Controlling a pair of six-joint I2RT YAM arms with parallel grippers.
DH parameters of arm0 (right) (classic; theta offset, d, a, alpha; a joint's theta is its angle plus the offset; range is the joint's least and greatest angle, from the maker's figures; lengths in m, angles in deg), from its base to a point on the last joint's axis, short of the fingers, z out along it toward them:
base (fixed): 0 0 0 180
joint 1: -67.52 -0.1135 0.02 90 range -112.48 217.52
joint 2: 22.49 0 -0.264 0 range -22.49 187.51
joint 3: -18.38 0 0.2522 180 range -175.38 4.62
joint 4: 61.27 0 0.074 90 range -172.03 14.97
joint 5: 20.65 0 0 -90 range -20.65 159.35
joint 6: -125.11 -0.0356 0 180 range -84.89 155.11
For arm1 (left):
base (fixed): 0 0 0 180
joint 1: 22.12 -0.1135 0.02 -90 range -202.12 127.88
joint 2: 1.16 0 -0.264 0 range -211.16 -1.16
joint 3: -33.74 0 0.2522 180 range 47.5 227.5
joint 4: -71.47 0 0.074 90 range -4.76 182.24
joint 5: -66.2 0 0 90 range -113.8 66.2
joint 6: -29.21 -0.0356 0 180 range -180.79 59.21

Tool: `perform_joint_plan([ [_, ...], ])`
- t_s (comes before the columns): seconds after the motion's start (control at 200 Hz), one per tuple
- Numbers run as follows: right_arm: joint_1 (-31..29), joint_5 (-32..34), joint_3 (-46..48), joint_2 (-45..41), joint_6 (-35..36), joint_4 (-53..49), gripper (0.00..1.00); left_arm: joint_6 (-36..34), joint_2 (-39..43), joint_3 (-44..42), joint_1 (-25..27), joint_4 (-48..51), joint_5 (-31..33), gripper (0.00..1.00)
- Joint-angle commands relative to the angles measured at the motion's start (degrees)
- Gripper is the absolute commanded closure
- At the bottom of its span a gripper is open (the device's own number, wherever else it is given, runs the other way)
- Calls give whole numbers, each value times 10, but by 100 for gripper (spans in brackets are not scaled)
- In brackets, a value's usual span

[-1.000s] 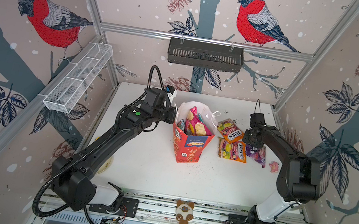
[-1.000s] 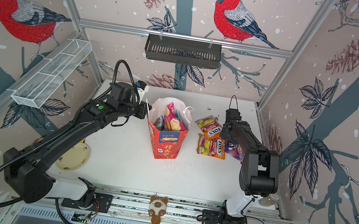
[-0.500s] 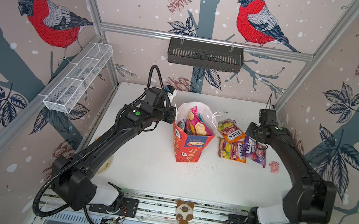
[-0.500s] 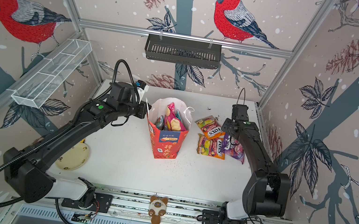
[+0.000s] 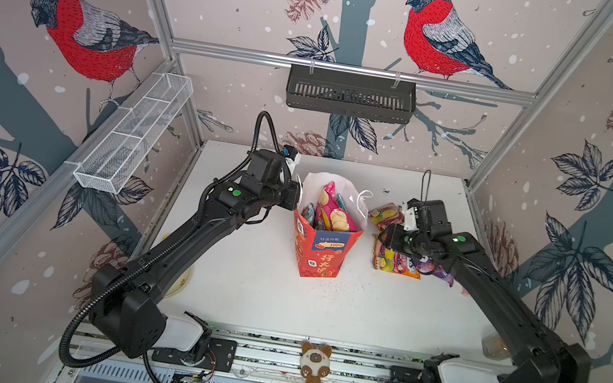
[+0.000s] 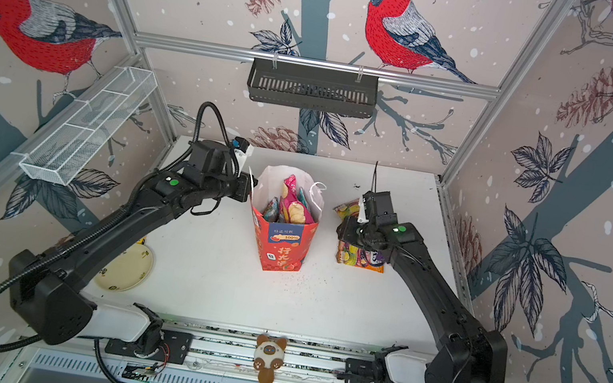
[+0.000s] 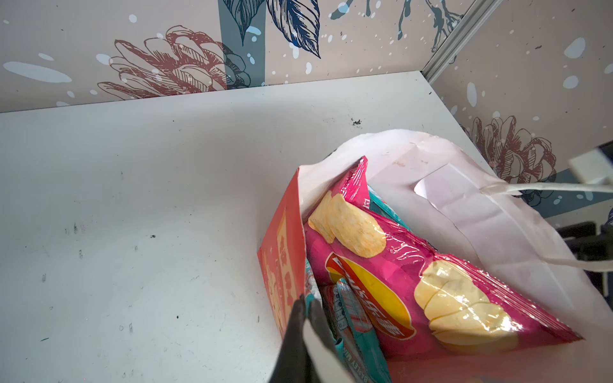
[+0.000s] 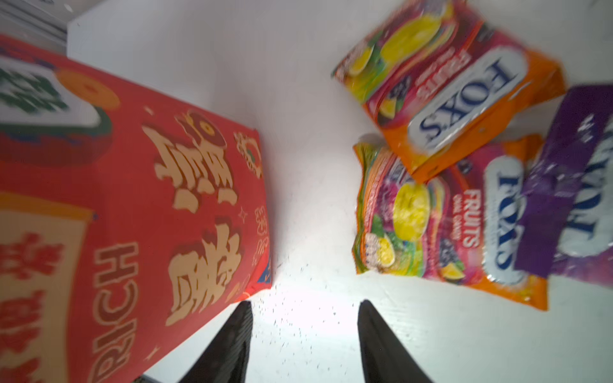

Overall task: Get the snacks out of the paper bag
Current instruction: 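Move the right gripper back up toward the bag opening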

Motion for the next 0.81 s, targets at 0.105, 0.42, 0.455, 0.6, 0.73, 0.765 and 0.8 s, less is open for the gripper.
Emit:
perform_joint_plan([
  [0.105,-65,-50,34,49,-66,36,47,-5,21,-17,-1,-18,17,100],
  [0.42,-74,-37,0,173,-74,109,47,3,43,-42,-1,6,10,100],
  [0.455,-75,-39,-14,187,-69,112,47,6,47,-44,-1,8,12,100],
  [0.6,-75,-57,-75,246,-54,128,47,19,57,-41,-1,15,10,100],
  [0.73,-78,-72,-126,292,-37,120,47,30,64,-45,-1,15,8,100],
  [0.765,-77,-70,-134,300,-33,116,47,33,66,-48,-1,14,6,100],
  [0.8,-76,-67,-138,304,-29,112,47,39,68,-53,-1,13,2,100],
])
